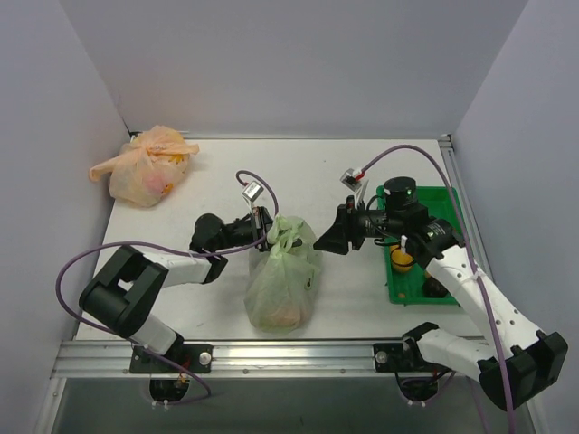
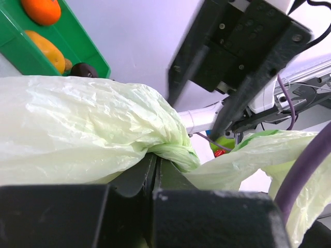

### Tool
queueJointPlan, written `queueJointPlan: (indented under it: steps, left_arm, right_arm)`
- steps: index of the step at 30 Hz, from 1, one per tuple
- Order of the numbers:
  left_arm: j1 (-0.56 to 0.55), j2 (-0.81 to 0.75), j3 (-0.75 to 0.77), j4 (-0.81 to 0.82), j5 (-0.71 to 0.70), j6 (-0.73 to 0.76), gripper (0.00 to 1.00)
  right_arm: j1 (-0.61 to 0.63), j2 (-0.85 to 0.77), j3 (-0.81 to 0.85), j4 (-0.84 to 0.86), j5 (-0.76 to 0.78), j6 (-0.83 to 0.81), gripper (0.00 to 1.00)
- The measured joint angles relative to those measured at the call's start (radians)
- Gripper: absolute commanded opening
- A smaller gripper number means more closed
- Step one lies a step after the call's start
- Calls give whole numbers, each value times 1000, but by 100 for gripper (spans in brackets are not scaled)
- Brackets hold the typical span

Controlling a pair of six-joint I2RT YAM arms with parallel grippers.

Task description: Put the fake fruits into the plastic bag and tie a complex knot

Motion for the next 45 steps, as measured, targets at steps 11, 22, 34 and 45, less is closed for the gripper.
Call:
queueJointPlan:
  steps: [11,22,34,45]
  left_arm:
    - [-22,12,31,-34,-29,-66,0]
    - [-31,12,66,-201,-76,-114,0]
    - [-34,10,77,-246,-117,-148,0]
    - [-57,10,85,-178,-132,-185,0]
  right_arm:
    - [-13,-48,-164,105,2,53,27]
    - [78,-43,-222,343,175,137,38]
    - [131,-25,-222,354,287,123,45]
    - [180,-33,-233,375,370,107,48]
